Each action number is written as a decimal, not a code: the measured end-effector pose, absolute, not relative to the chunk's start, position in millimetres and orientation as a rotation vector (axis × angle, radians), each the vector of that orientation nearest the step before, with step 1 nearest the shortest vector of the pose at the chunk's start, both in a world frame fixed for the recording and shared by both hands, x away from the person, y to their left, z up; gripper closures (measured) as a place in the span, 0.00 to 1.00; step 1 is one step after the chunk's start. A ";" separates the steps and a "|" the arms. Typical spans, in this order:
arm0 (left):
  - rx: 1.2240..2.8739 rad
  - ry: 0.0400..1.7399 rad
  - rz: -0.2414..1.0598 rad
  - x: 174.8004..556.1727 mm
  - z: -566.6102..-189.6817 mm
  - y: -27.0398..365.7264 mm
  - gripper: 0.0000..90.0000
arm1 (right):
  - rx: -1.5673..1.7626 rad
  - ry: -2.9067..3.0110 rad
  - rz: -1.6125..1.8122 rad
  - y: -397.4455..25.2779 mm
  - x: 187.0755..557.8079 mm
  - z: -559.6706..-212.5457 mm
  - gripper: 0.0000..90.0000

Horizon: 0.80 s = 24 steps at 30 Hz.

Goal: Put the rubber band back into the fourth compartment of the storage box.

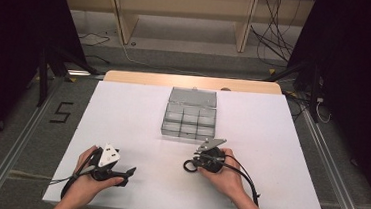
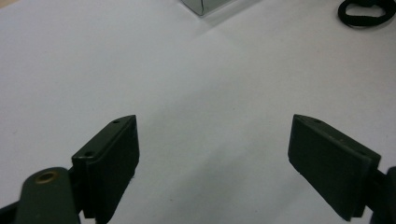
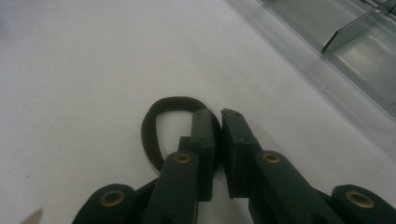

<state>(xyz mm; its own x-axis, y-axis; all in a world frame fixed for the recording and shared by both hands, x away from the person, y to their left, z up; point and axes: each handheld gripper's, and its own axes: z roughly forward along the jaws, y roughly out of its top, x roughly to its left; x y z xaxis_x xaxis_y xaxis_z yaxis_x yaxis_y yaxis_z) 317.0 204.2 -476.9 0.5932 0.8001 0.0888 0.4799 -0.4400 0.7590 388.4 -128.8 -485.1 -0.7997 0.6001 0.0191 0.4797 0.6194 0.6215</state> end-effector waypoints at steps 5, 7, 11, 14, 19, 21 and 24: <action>2.118 1.006 0.580 317.0 -476.8 204.2 0.18 | 0.899 2.650 0.919 -126.6 387.9 -484.4 0.97; 2.118 1.006 0.579 317.0 -476.8 204.2 0.18 | 0.905 2.650 0.917 -126.3 387.8 -484.2 0.97; 2.120 1.003 0.579 317.1 -476.9 204.2 0.18 | 0.907 2.643 0.934 -125.0 388.6 -482.2 0.97; 2.120 1.003 0.579 317.2 -477.0 204.2 0.18 | 0.908 2.639 0.944 -123.9 388.7 -480.9 0.98; 2.119 1.004 0.576 317.0 -477.1 204.1 0.18 | 0.903 2.628 0.968 -121.8 389.6 -478.3 0.98; 2.119 1.005 0.575 317.0 -477.2 204.0 0.18 | 0.899 2.629 0.974 -121.1 389.8 -476.9 0.98; 2.119 1.005 0.575 316.8 -477.1 203.9 0.18 | 0.900 2.620 0.989 -119.5 390.5 -474.4 0.98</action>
<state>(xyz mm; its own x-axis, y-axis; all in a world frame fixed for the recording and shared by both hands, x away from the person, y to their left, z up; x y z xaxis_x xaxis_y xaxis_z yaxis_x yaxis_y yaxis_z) 316.8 203.9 -477.1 0.5984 0.7963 0.0890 0.4796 -0.4450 0.7563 390.5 -119.5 -474.4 -0.7947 0.6064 0.0263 0.4725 0.5910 0.6538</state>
